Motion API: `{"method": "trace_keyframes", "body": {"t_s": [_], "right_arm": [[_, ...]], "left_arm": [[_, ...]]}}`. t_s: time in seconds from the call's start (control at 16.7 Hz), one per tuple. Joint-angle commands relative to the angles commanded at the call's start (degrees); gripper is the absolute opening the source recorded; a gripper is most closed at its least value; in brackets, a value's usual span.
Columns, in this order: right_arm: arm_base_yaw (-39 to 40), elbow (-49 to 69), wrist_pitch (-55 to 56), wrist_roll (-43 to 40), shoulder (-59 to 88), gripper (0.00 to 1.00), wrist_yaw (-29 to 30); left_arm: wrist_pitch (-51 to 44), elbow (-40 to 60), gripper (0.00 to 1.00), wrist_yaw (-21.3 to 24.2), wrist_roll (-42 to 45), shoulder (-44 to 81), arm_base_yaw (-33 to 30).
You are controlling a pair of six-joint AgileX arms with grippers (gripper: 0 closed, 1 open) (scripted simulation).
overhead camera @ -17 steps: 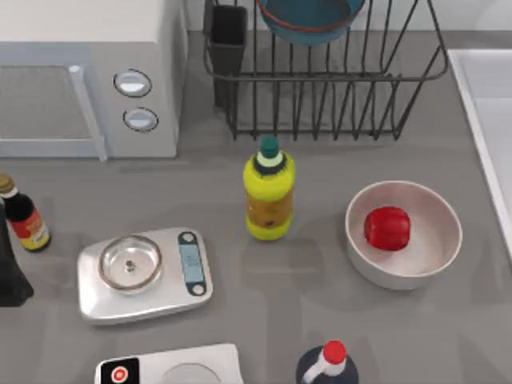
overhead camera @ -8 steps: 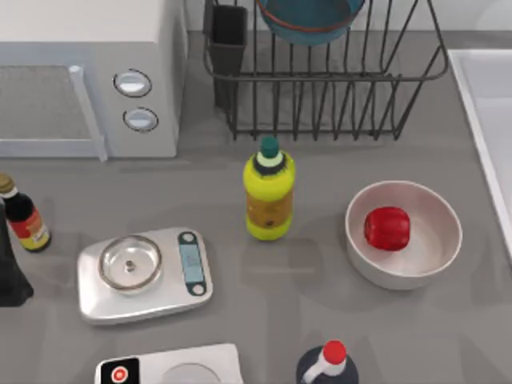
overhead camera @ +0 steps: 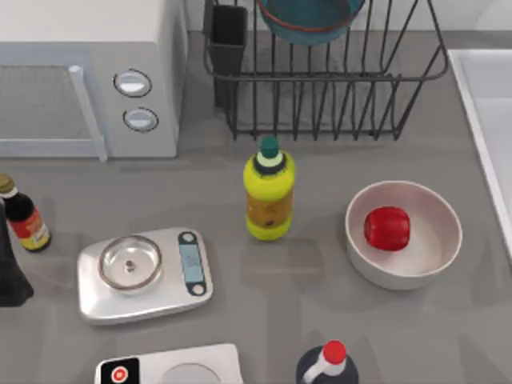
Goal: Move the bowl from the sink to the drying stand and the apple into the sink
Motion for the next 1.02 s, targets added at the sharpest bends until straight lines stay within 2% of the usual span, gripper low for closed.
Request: {"method": "trace_keyframes", "body": {"t_s": [0.24,0.48,1.02], "right_arm": [[0.28,1.73,-1.30,0.64,1.77,1.00,0.24],[2.51,12.03,-8.77,4.09,12.66,1.00,0.96],[13.85,52.21,-37.63,16.31,64.47,1.00,0.83]], "left_arm": [[0.00,0.00,1.00,0.00,0.00,0.00,0.00],[0.00,0.00,1.00,0.00,0.00,0.00,0.00],[0.00,0.00,1.00,0.00,0.00,0.00,0.00]]}}
